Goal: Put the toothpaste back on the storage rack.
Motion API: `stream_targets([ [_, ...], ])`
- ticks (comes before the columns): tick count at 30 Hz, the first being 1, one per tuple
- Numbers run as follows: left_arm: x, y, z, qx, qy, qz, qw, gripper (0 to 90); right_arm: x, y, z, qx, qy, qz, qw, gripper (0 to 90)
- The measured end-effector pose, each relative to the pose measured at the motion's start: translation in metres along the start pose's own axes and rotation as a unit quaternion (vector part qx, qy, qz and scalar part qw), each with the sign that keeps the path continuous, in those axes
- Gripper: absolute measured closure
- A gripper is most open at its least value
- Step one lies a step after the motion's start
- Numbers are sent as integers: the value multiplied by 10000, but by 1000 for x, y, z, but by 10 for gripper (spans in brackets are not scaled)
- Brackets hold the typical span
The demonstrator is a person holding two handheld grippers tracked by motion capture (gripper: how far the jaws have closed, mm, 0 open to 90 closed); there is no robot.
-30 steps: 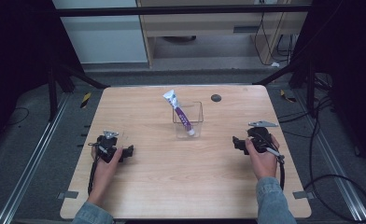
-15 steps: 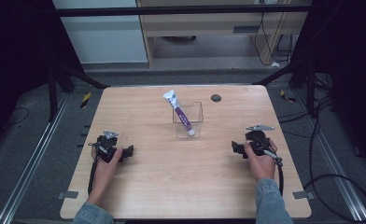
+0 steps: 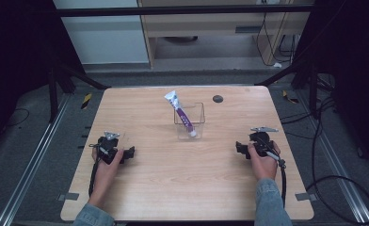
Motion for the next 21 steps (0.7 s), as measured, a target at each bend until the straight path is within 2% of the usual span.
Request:
stream_targets([
  [5, 0, 0, 0, -4, 2, -1, 10000, 0, -6, -2, 2, -126, 56, 67, 9999, 102],
  [11, 0, 0, 0, -2, 2, -1, 10000, 0, -13, -6, 3, -36, -29, 121, 9999, 101],
  [14, 0, 0, 0, -3, 2, -2, 10000, 0, -15, -8, 3, -61, -71, 41, 9999, 100],
  [16, 0, 0, 0, -2, 2, -3, 10000, 0, -16, -10, 1, -13, -148, -57, 9999, 99],
  [18, 0, 0, 0, -3, 3, -2, 10000, 0, -18, -12, 0, 211, -294, -122, 9993, 79],
  [21, 0, 0, 0, -3, 3, -3, 10000, 0, -19, -12, -1, 208, -255, -147, 9993, 52],
])
Point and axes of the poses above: each handheld gripper's, and its own axes: x roughly backward along the jaws, y roughly out of its top, z roughly to its left, the point moved 3 cm from there along -x, roughly forward along the jaws
